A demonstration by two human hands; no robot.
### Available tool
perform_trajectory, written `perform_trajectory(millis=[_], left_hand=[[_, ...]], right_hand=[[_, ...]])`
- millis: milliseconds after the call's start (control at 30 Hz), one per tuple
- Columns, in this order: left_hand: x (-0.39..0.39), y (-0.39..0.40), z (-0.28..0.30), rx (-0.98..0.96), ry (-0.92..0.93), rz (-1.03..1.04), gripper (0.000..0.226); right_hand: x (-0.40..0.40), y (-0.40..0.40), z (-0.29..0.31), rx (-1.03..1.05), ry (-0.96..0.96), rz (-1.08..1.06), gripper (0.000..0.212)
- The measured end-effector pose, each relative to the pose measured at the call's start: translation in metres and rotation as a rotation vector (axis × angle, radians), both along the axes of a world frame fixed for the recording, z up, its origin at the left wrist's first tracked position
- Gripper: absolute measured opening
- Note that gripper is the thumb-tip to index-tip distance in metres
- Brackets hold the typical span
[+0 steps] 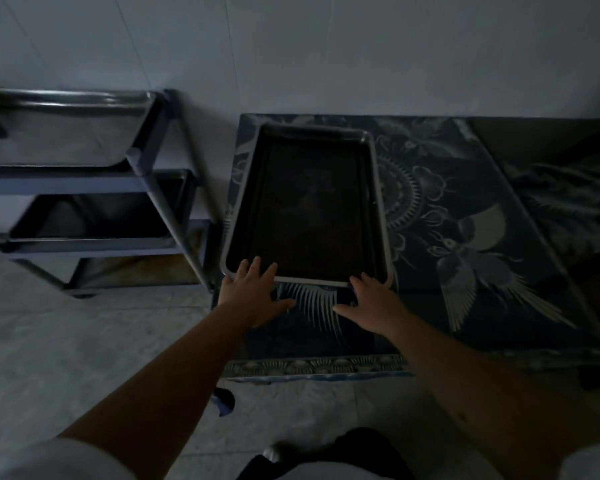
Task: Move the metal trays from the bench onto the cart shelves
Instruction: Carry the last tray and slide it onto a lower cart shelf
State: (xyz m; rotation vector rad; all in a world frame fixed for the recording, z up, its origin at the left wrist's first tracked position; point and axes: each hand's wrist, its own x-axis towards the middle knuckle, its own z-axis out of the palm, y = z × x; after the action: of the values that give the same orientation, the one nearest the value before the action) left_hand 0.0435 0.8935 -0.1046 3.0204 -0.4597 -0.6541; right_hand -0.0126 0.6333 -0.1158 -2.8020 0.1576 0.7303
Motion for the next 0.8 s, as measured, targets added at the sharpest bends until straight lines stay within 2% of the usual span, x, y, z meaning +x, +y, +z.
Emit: perform_trajectory(millis=[133, 200, 300, 467, 633, 800], left_hand=[[0.034, -0.004, -0.024, 0.011, 0.099, 0.072, 0.094], [0.042, -0.005, -0.037, 0.021, 0.089, 0.061, 0.072], [0.04, -0.006, -0.052, -0.022, -0.015, 0.076, 0.046], [0.023, -0.003, -0.067, -0.075, -0.066, 0.132, 0.047], [-0.006, -0.002, -0.061, -0.077, -0.001, 0.127, 0.05], [-0.063, 0.014, -0.05, -0.129, 0.047, 0.098, 0.05]], right_hand=[[0.023, -0.008, -0.02, 0.041, -0.035, 0.019, 0.076], [0.03, -0.012, -0.029, 0.07, -0.088, -0.017, 0.06], [0.033, -0.018, -0.042, 0.07, -0.233, -0.082, 0.052], [0.028, -0.026, -0.049, 0.046, -0.295, -0.077, 0.05], [0.006, -0.028, -0.04, 0.094, -0.232, -0.091, 0.05], [-0.05, -0.019, -0.038, 0.099, -0.211, -0.057, 0.049]])
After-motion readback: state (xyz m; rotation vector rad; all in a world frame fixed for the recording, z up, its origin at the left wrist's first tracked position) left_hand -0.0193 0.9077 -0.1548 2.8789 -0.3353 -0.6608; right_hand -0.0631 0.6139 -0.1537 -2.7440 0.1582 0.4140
